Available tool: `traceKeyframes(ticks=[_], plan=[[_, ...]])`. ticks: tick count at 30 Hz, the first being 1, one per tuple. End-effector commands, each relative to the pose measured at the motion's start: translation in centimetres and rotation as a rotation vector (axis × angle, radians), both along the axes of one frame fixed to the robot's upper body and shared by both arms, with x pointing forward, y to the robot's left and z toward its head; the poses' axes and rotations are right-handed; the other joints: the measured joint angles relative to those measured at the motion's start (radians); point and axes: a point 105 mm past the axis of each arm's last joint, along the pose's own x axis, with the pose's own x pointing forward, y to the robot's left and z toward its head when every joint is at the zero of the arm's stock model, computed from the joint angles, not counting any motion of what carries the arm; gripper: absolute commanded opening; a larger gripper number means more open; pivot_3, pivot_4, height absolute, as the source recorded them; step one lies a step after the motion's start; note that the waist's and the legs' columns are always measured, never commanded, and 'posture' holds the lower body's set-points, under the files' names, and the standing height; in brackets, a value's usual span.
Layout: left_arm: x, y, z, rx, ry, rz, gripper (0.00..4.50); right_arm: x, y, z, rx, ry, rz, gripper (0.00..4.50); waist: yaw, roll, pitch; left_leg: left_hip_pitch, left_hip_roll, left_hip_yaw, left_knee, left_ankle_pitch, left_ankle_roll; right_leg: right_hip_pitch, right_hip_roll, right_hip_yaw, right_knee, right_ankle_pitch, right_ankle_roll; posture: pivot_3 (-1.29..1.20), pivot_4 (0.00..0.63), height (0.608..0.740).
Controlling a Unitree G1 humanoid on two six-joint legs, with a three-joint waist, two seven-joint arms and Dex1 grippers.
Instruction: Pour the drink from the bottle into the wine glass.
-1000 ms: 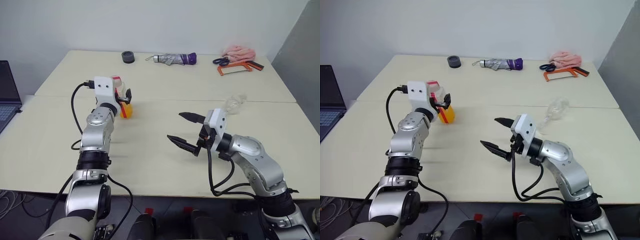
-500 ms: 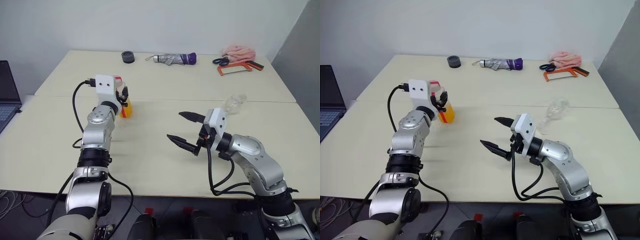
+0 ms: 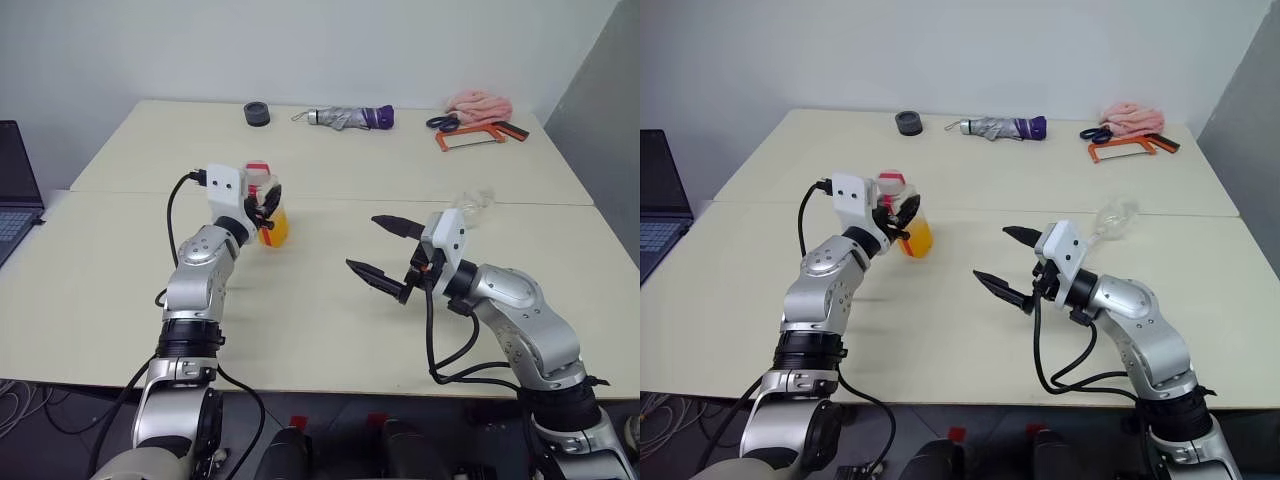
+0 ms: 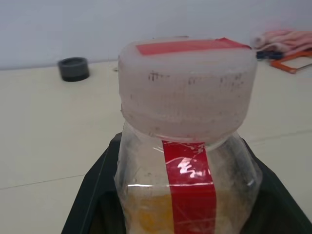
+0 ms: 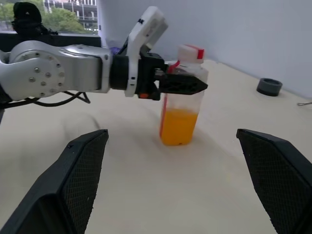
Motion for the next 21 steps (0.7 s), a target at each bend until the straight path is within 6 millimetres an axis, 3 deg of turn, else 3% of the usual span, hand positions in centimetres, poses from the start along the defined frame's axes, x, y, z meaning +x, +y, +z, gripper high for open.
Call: traceKeyframes(ticks=[1, 5, 10, 17, 21], plan=[[-1.5, -2.2, 2.5, -0.018, -0.1, -0.176, 1.95, -0.8, -0.6, 1.6, 0.029, -0.054, -0.008, 4.5, 0.0, 0.0, 0.0, 0.0, 0.0, 0.0, 0.0, 0.0, 0.0, 0.0, 0.0, 0.0, 0.0, 0.0, 0.0, 0.0, 0.15, 0.74], [-2.5, -3.9, 2.3, -0.027, -0.095, -0.321, 1.94, -1.0, -1.1, 2.0, 0.028, -0.061, -0.025, 4.5, 0.0, 0.0, 0.0, 0.0, 0.0, 0.001, 0.0, 0.0, 0.0, 0.0, 0.0, 0.0, 0.0, 0.0, 0.0, 0.0, 0.15, 0.74], [-4.8, -7.7, 1.5, 0.005, -0.069, -0.638, 1.92, -1.8, -1.6, 3.2, 0.046, -0.046, -0.022, 4.5, 0.0, 0.0, 0.0, 0.0, 0.0, 0.001, 0.0, -0.002, 0.003, 0.0, 0.0, 0.0, 0.0, 0.0, 0.0, 0.0, 0.15, 0.74], [-6.5, -10.9, 0.4, 0.11, -0.072, -0.892, 1.92, -2.1, 0.2, 4.3, 0.085, 0.005, 0.009, 4.5, -0.004, 0.0, 0.0, 0.0, 0.0, 0.001, 0.0, -0.002, 0.004, 0.0, 0.003, 0.001, 0.0, 0.0, 0.0, 0.0, 0.15, 0.74], [-6.7, -11.7, 0.5, 0.125, -0.088, -0.957, 1.92, -1.7, 1.1, 4.6, 0.099, 0.021, -0.004, 4.5, -0.003, 0.0, 0.0, 0.0, -0.001, 0.001, 0.0, -0.002, 0.004, 0.0, 0.003, 0.001, 0.0, 0.0, 0.0, 0.0, 0.15, 0.74]])
